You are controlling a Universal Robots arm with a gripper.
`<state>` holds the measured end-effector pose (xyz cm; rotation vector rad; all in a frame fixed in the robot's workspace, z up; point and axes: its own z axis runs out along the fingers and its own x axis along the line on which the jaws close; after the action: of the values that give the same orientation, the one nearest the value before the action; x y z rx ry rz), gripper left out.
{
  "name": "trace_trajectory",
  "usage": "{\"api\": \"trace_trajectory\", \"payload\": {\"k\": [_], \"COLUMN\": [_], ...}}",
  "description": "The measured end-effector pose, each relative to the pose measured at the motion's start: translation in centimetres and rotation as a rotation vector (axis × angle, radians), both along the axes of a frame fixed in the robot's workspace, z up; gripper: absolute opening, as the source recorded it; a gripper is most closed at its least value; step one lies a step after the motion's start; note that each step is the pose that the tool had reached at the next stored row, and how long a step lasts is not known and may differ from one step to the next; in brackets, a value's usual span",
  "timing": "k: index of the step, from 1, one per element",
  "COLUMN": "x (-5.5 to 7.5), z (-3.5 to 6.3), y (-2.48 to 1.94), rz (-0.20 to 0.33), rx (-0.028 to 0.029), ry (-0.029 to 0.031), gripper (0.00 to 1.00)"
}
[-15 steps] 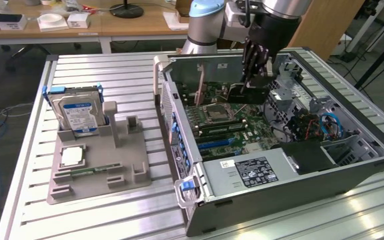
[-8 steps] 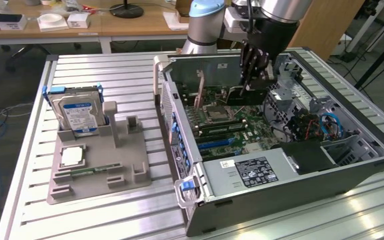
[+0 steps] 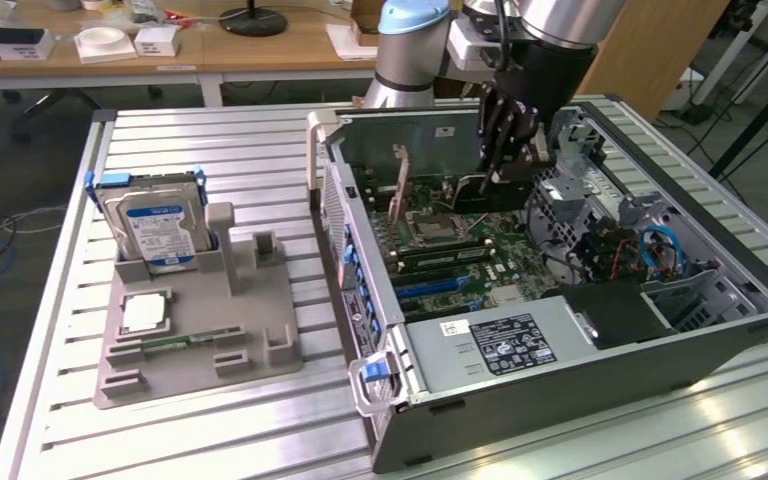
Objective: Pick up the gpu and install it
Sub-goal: 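Insert the gpu into the slot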
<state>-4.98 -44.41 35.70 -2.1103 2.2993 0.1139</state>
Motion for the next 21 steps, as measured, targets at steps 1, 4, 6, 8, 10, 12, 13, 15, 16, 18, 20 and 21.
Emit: {"api": "trace_trajectory", "payload": {"k": [1,4,6,8,10,12,13,15,16,18,20,21], "x": [0.0,0.0,0.0,0.0,0.0,0.0,0.0,0.0,0.0,0.0,0.0,0.0], "z": [0.0,-0.12,-0.25,-0.43,-0.62,-0.84,-0.94,-1.07,-1.15,-1.32,-1.5,-1.58], "y": [0.0,0.0,0.0,0.0,0.0,0.0,0.0,0.0,0.0,0.0,0.0,-0.01], "rz": [0.0,0.0,0.0,0.0,0.0,0.0,0.0,0.0,0.0,0.0,0.0,0.0], "rx": [0.0001,0.0005,0.0002,0.0003,0.0002,0.0001,0.0003,0.0001,0.0002,0.0002,0.0002,0.0001], "ry": [0.0,-0.0002,-0.0001,-0.0001,-0.0001,0.0,-0.0001,0.0,-0.0001,-0.0001,0.0,-0.0001], "gripper": [0.26,0.26,0.26,0.26,0.26,0.26,0.26,0.26,0.26,0.26,0.26,0.26]}}
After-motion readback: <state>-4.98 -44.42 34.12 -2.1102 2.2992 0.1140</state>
